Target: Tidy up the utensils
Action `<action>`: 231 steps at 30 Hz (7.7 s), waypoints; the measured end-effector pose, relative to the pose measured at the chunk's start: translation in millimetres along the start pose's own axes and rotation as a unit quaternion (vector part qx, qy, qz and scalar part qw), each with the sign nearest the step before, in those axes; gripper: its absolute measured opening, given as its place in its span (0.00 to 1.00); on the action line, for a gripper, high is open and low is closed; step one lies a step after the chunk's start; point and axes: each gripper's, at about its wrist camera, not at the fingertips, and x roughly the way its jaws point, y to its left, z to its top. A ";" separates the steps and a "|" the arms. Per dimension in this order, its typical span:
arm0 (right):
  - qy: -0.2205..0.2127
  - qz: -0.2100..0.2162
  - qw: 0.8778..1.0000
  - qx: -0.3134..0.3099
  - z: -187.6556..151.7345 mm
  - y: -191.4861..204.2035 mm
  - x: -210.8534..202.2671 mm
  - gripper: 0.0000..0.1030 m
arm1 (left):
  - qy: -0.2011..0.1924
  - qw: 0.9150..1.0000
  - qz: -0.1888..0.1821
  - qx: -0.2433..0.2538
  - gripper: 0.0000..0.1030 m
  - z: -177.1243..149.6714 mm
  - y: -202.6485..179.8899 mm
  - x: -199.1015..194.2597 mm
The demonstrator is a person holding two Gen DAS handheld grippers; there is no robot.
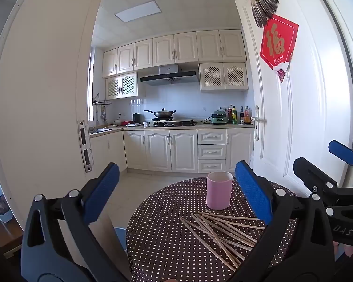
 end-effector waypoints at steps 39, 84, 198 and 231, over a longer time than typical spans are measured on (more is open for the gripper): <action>0.007 0.000 1.000 0.006 -1.4 -1.8 -1.9 0.93 | -0.001 1.000 0.002 -0.002 0.94 1.4 0.0 -2.8; 0.008 -0.002 1.000 0.005 -3.6 -0.8 -0.6 0.93 | 0.002 1.000 0.002 -0.003 0.94 1.4 0.1 -0.7; 0.471 0.167 0.866 0.000 -126.7 8.0 239.5 0.64 | 0.506 0.841 -0.153 -0.118 0.10 -153.5 88.9 215.4; 0.476 0.162 0.864 0.003 -128.9 3.7 236.5 0.64 | 0.511 0.850 -0.101 -0.076 0.36 -145.6 84.5 200.2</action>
